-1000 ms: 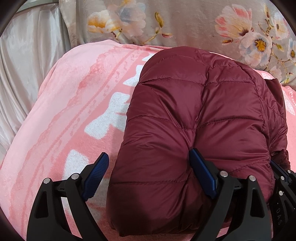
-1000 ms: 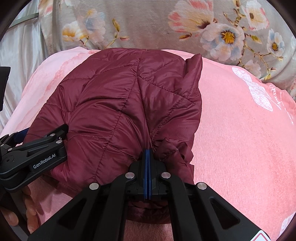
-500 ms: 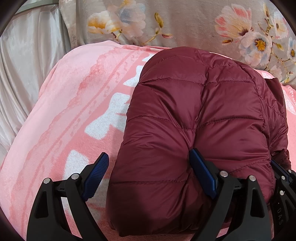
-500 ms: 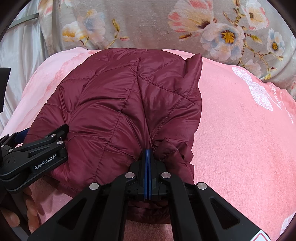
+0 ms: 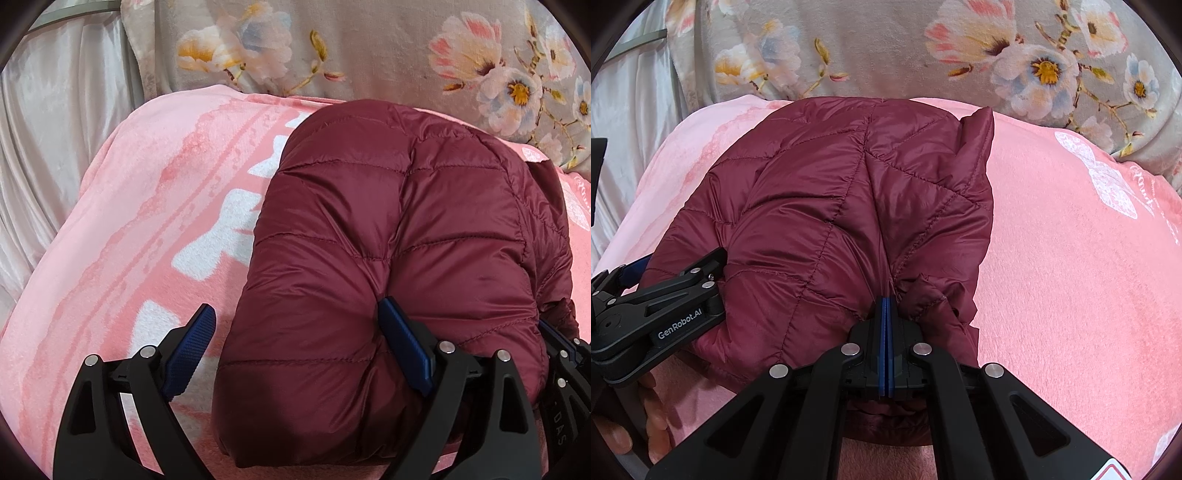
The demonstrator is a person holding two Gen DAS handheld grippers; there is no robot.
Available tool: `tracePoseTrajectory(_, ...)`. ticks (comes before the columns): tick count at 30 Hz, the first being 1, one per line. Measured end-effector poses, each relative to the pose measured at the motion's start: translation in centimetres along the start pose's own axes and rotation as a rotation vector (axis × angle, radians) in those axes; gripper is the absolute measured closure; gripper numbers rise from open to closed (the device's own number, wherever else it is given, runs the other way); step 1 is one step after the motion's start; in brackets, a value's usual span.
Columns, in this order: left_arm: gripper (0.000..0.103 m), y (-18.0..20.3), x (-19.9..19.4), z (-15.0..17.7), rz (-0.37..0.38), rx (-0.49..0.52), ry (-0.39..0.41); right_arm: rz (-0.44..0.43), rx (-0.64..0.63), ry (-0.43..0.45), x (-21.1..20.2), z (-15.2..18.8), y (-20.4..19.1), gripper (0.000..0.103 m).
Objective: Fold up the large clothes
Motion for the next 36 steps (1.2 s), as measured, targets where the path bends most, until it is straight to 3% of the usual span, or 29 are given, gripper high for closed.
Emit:
tracePoseTrajectory(6, 0.007, -0.7, -2.3, 0.6, -0.039, -0.004, 0.037, 0.010, -0.018, 0.013, -2.6, 0.8, -0.3, 0.095)
tracePoseTrajectory(9, 0.007, -0.9, -4.3, 1.7, -0.041, -0.004, 0.059, 0.013, -0.011, 0.024, -4.7, 1.7, -0.4, 0.080)
tracePoseTrajectory(11, 0.006, -1.1, -5.6, 2.5, -0.032, -0.010, 0.066, 0.017, -0.009, 0.028, -5.9, 2.3, -0.5, 0.061)
tracePoseTrajectory(12, 0.006, -1.1, -6.2, 3.0, -0.028, -0.010, 0.067, 0.009, -0.010, 0.030, -6.6, 2.7, -0.7, 0.056)
tracePoseTrajectory(25, 0.005, -1.1, -10.3, 9.5, -0.016, 0.022, 0.007, 0.039, -0.019, 0.015, -10.9, 10.0, -2.1, 0.036)
tracePoseTrajectory(30, 0.005, -0.6, -11.6, 11.0, -0.007, 0.062, 0.015, 0.060, 0.021, 0.047, -12.1, 10.6, -1.3, 0.026)
tracePoseTrajectory(36, 0.005, -0.6, -11.9, 11.7, -0.016, 0.064, 0.015, 0.070, 0.045, 0.026, -11.6, 11.0, -0.8, 0.025)
Point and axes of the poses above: each gripper's, at about its wrist camera, not at the fingertips, and x roughly the way its jaws point, y to its right, z to its underside, the point moved 7 cm from there along x, roughly the way its jaws point, and after that the axes turned 9 degrees about -x, right-handed, at the moved point
